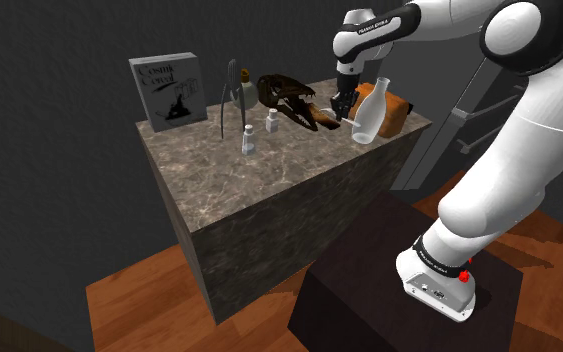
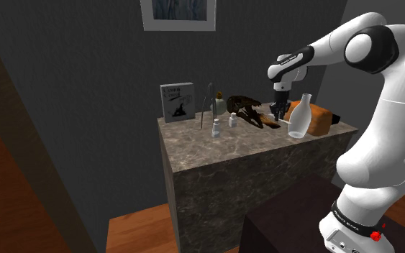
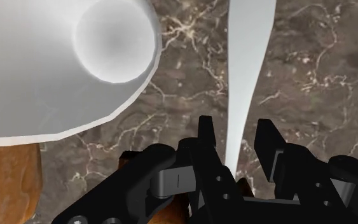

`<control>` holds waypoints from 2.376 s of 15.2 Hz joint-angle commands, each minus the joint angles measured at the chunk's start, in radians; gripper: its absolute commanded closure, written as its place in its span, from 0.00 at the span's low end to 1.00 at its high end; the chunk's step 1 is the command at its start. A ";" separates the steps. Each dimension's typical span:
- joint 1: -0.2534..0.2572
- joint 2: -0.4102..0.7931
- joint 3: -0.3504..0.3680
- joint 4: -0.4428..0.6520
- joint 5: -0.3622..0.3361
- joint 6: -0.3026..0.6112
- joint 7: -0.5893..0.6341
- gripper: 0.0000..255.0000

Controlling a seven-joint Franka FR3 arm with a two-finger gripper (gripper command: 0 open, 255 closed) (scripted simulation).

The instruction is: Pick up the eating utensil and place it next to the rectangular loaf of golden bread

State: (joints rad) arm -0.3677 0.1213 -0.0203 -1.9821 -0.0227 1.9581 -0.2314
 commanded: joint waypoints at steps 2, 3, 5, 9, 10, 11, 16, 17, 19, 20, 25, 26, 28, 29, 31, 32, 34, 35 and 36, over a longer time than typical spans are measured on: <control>0.000 0.015 0.000 -0.022 0.000 0.038 0.001 1.00; 0.000 0.021 0.000 -0.029 0.000 0.050 0.001 1.00; 0.000 0.033 0.000 -0.042 0.000 0.075 0.001 1.00; 0.000 0.059 0.000 -0.064 0.000 0.124 0.002 1.00; -0.001 0.066 0.000 -0.069 0.000 0.136 0.002 1.00; -0.001 0.073 0.000 -0.074 0.000 0.148 0.002 1.00; 0.000 0.086 0.000 -0.082 0.000 0.168 0.003 1.00; 0.000 0.086 0.000 -0.082 0.000 0.168 0.003 1.00; 0.000 0.086 0.000 -0.082 0.000 0.168 0.003 1.00; 0.000 0.086 0.000 -0.082 0.000 0.168 0.003 1.00; 0.000 0.080 0.000 -0.090 0.000 0.171 0.003 0.00; 0.000 0.086 0.000 -0.082 0.000 0.168 0.003 0.00; 0.000 0.061 0.000 -0.043 0.000 0.104 0.002 0.00; 0.001 0.050 0.000 -0.021 0.001 0.072 0.002 0.00; 0.001 0.043 0.001 -0.003 0.001 0.046 0.002 0.00; 0.001 0.043 0.001 -0.003 0.001 0.046 0.002 0.00; 0.001 0.043 0.001 -0.003 0.001 0.046 0.002 0.00; 0.001 0.043 0.001 -0.003 0.001 0.046 0.002 0.00; 0.001 0.043 0.001 -0.003 0.001 0.046 0.002 0.00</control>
State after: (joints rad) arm -0.3667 0.1643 -0.0198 -1.9852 -0.0220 2.0051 -0.2291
